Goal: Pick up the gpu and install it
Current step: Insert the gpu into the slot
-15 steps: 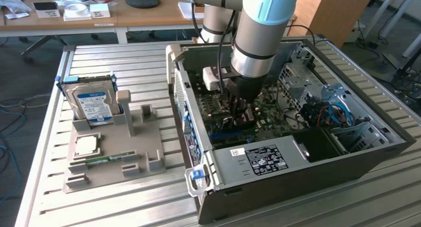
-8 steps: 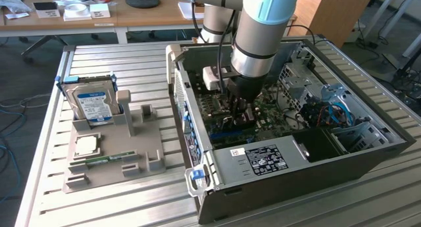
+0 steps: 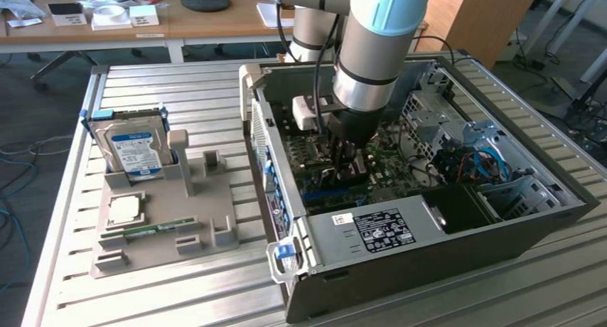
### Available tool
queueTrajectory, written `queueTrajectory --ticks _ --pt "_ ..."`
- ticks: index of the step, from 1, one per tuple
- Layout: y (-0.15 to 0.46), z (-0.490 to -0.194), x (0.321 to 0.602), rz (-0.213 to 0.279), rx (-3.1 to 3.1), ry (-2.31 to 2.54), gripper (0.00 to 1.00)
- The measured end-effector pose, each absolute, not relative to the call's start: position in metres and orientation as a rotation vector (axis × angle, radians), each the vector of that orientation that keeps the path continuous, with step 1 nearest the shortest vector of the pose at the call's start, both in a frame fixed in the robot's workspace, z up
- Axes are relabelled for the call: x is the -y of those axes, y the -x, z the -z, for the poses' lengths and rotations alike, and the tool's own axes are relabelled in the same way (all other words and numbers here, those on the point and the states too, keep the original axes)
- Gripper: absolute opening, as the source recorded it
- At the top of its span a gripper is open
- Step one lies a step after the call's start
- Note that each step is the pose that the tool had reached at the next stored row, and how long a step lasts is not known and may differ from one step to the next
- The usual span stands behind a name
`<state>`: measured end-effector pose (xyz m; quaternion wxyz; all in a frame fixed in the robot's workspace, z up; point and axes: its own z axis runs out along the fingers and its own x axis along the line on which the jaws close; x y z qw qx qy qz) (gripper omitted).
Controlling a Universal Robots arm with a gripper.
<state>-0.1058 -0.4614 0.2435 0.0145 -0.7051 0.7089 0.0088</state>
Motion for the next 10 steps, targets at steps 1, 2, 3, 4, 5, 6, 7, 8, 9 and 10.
queueTrajectory --ticks 1,2,3,4,5,6,7,8,9,10 --pt "0.1058 -0.2435 0.4614 -0.027 -2.205 2.197 0.27" --pt "0.1058 -0.2435 0.4614 -0.027 -2.203 2.199 0.27" --pt "0.1058 -0.2435 0.4614 -0.027 -2.2 2.201 0.27" --pt "0.1059 -0.2435 0.4614 -0.027 -2.199 2.203 0.27" --pt "0.1058 -0.2435 0.4614 -0.027 -2.199 2.203 0.27" --pt "0.1059 -0.2435 0.4614 -0.028 -2.199 2.203 0.27" --pt "0.1059 -0.2434 0.4614 -0.027 -2.198 2.204 0.27" --pt "0.1058 -0.2434 0.4614 -0.027 -2.198 2.204 0.27" --pt "0.1058 -0.2434 0.4615 -0.027 -2.198 2.204 0.27" --pt "0.1058 -0.2434 0.4615 -0.027 -2.198 2.204 0.27"
